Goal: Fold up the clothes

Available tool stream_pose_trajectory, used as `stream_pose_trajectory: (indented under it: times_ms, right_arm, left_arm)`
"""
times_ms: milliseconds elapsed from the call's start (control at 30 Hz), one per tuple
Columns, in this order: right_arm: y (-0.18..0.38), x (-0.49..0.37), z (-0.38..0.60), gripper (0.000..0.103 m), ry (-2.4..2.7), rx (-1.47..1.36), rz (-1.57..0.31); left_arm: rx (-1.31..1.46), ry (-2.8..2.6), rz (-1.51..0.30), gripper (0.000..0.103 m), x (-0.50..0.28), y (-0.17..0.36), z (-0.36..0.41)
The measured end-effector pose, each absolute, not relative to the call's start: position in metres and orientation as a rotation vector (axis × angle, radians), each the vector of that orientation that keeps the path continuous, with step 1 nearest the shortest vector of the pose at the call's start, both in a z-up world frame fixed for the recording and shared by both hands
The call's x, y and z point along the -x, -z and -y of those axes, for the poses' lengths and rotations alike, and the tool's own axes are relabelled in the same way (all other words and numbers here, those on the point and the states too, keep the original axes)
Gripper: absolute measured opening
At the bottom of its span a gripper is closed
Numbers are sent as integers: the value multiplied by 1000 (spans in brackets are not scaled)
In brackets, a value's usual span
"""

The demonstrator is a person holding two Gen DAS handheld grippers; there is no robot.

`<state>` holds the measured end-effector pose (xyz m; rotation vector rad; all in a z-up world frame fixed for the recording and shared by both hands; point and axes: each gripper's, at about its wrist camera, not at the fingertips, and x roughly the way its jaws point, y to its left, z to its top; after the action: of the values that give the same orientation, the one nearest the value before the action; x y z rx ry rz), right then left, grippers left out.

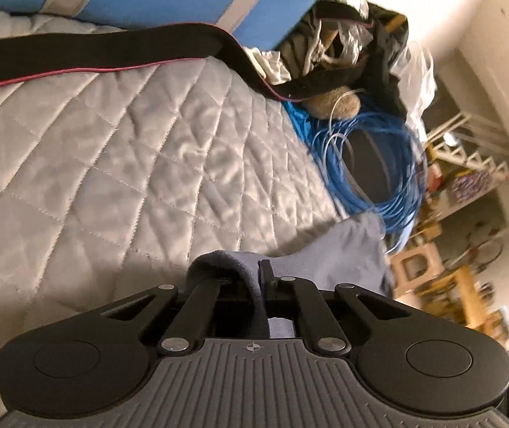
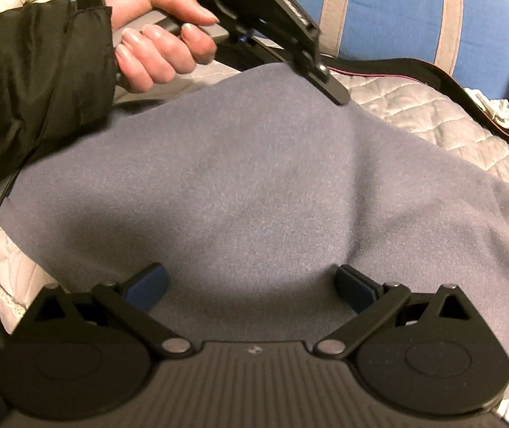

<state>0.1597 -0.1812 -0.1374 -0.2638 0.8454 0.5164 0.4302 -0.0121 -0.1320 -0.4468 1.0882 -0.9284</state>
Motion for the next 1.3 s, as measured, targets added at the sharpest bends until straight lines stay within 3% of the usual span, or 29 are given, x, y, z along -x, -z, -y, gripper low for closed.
stream_pose_trajectory:
  times_ms: [100, 367, 433, 500, 533, 800, 1133, 1300]
  right_arm:
    - [137, -162, 182, 103, -517, 262, -849]
    - [134, -166, 181, 103, -515, 278, -874]
    - [129, -169, 180, 103, -515, 292, -899]
    - [123, -172, 181, 103, -510, 292, -916]
    - [121, -174, 183, 103, -502, 283, -915]
    - [107, -186, 188, 103, -427, 171, -882]
    - [93, -179, 165, 103, -444, 182, -805]
    - [92, -176, 161, 103, -445, 186, -798]
  left_arm:
    - [482, 910, -1086, 5, -434, 131, 0]
    - [503, 640, -867, 8, -422, 84, -51]
    - [407, 581, -825, 38, -405, 69, -48]
    - [296, 515, -781, 51, -384, 54, -44]
    - [246, 505, -771, 52, -373, 50, -43]
    - [-123, 436, -773, 53, -294, 52, -62]
    - [-264, 287, -958, 55, -264, 96, -107]
    - [-430, 173, -948, 54, -236, 80, -109]
